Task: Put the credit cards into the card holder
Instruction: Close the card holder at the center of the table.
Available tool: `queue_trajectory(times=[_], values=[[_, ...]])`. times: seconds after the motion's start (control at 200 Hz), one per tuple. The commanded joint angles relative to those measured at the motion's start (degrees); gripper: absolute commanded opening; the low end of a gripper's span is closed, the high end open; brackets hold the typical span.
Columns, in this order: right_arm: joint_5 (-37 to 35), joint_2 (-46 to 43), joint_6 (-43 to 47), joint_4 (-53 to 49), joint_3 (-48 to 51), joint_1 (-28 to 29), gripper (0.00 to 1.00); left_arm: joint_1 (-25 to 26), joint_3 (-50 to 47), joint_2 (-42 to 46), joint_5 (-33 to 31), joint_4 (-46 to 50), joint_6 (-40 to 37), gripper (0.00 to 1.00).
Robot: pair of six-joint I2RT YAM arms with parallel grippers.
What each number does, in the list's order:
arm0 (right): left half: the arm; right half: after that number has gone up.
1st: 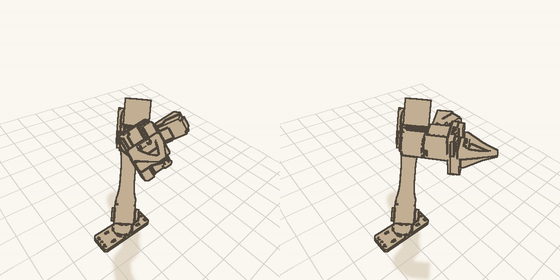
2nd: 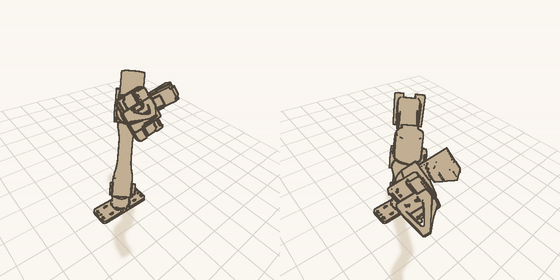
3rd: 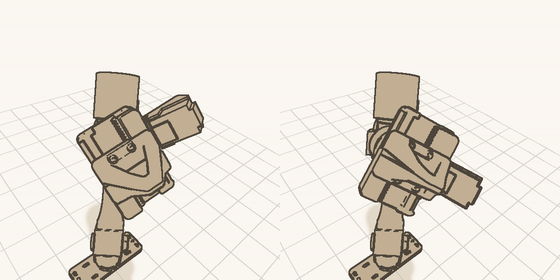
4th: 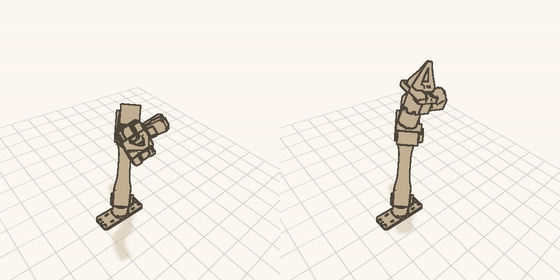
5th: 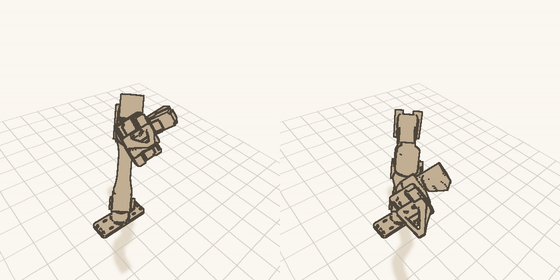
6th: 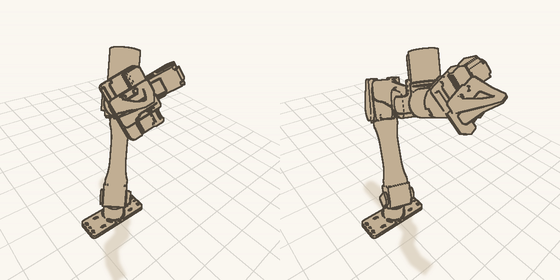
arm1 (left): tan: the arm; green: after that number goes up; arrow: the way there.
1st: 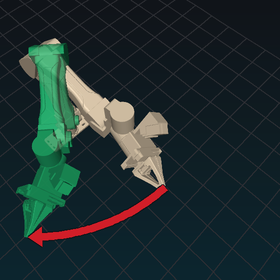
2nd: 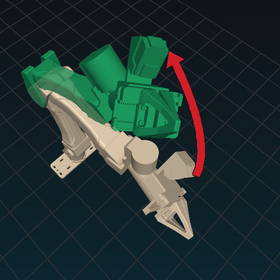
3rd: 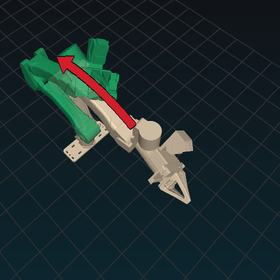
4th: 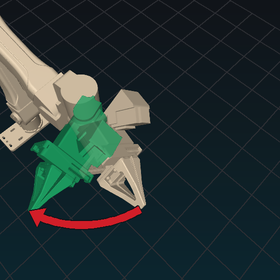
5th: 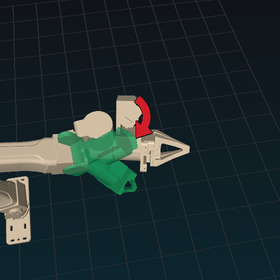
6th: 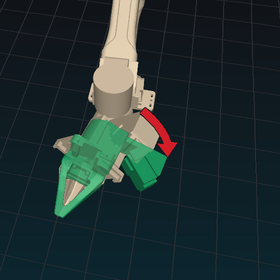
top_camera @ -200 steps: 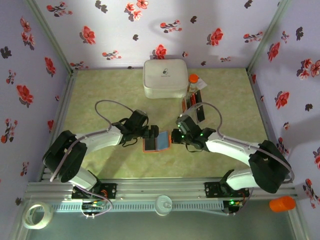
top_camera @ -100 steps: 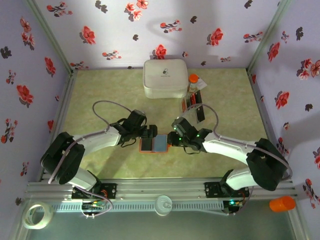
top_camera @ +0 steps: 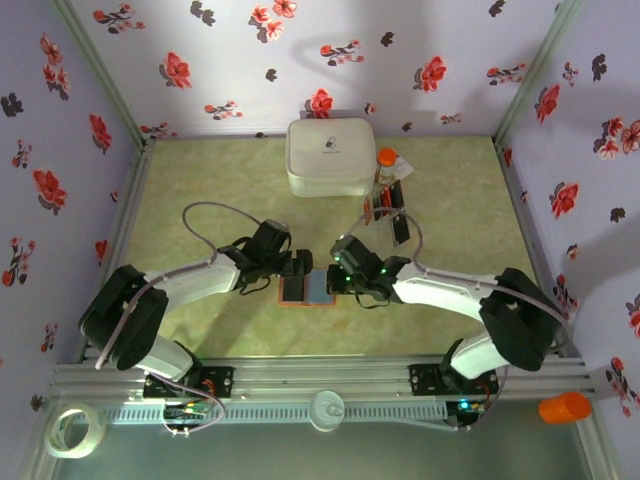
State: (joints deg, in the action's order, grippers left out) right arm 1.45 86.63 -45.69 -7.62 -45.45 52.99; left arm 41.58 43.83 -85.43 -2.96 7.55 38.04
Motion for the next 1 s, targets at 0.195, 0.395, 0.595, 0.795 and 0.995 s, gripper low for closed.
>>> queue_trajectory(times=[0.195,0.395,0.595,0.795,0.995], values=[[-1.9,7.0,-1.2,3.1,1.4,0.1,0.04,-0.7,-0.5,1.4,-0.7,-0.2,0.2,1.00],[-0.8,9.0,-2.0,5.7,4.0,-0.8,0.02,-0.7,-0.4,0.8,0.6,-1.0,0.3,1.00],[-0.5,9.0,-2.2,6.2,4.6,-0.7,0.02,-0.7,-0.3,-0.5,1.7,-2.0,1.0,1.00],[-0.3,9.3,-2.6,6.8,5.1,-0.7,0.02,-0.7,-0.4,-1.8,2.4,-3.0,1.5,1.00],[-0.2,9.5,-2.7,7.1,5.2,-0.7,0.02,-0.6,-1.4,-3.2,3.4,-4.5,2.5,1.00]])
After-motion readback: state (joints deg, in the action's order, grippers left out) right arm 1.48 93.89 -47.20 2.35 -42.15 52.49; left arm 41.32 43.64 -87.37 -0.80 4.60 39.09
